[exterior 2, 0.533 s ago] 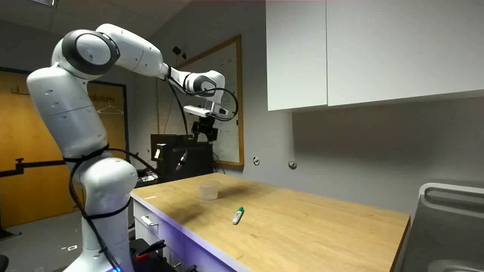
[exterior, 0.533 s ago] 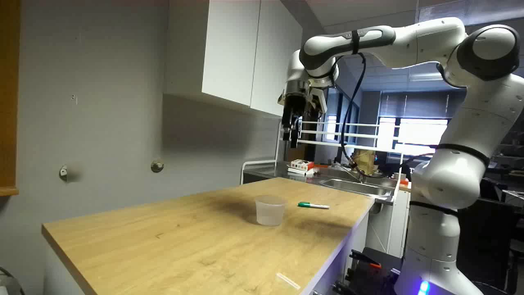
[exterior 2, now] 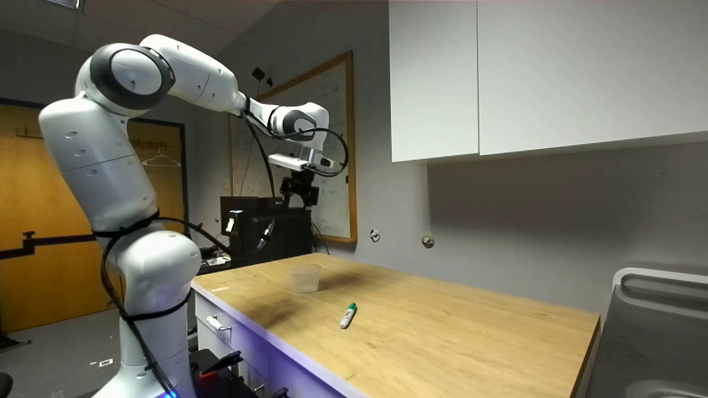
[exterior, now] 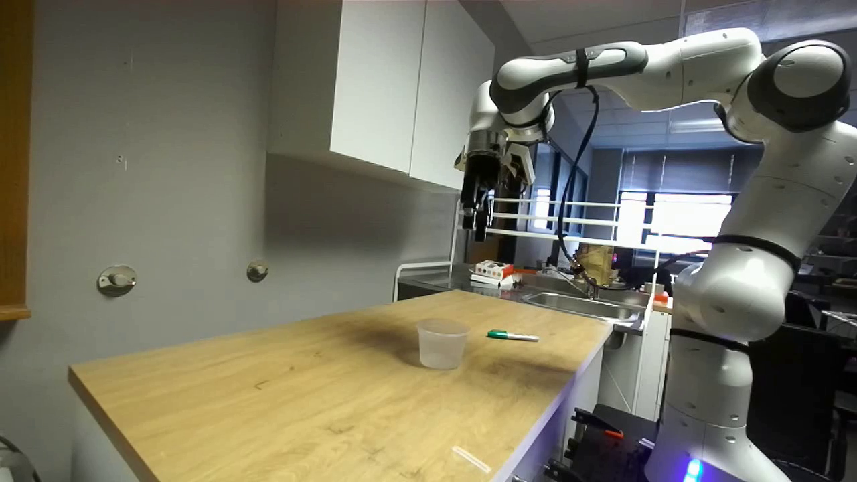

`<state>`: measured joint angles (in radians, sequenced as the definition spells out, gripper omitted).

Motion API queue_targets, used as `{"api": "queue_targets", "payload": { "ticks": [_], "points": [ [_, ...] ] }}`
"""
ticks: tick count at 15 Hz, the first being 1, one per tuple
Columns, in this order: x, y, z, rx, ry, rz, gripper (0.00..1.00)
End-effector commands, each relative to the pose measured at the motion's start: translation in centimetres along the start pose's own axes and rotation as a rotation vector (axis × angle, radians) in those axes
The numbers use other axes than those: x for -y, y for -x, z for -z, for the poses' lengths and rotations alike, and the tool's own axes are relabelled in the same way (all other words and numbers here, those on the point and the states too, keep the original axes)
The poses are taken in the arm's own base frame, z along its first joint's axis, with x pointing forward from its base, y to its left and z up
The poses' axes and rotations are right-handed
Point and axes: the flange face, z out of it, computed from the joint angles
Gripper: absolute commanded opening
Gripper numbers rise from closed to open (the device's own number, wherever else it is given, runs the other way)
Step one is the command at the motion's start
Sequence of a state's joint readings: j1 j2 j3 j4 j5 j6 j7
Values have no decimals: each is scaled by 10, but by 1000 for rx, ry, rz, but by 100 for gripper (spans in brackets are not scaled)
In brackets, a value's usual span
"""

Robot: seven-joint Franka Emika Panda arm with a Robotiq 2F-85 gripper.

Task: Put the marker into the bowl.

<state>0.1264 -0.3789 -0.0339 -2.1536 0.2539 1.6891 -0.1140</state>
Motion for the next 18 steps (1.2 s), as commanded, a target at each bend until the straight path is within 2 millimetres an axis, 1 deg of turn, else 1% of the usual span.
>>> {"api": "queue_targets", "payload": {
  "ticks": [1, 9, 12, 15, 18],
  "points": [
    [0, 0, 0, 1, 0, 0, 100],
    [1, -1, -1, 9, 1, -2, 100],
    [-1, -6, -5, 5, 9, -12, 100],
    [-16, -18, -12, 23, 14, -40, 100],
    [-43, -27, -23, 74, 7, -72, 100]
  ]
}}
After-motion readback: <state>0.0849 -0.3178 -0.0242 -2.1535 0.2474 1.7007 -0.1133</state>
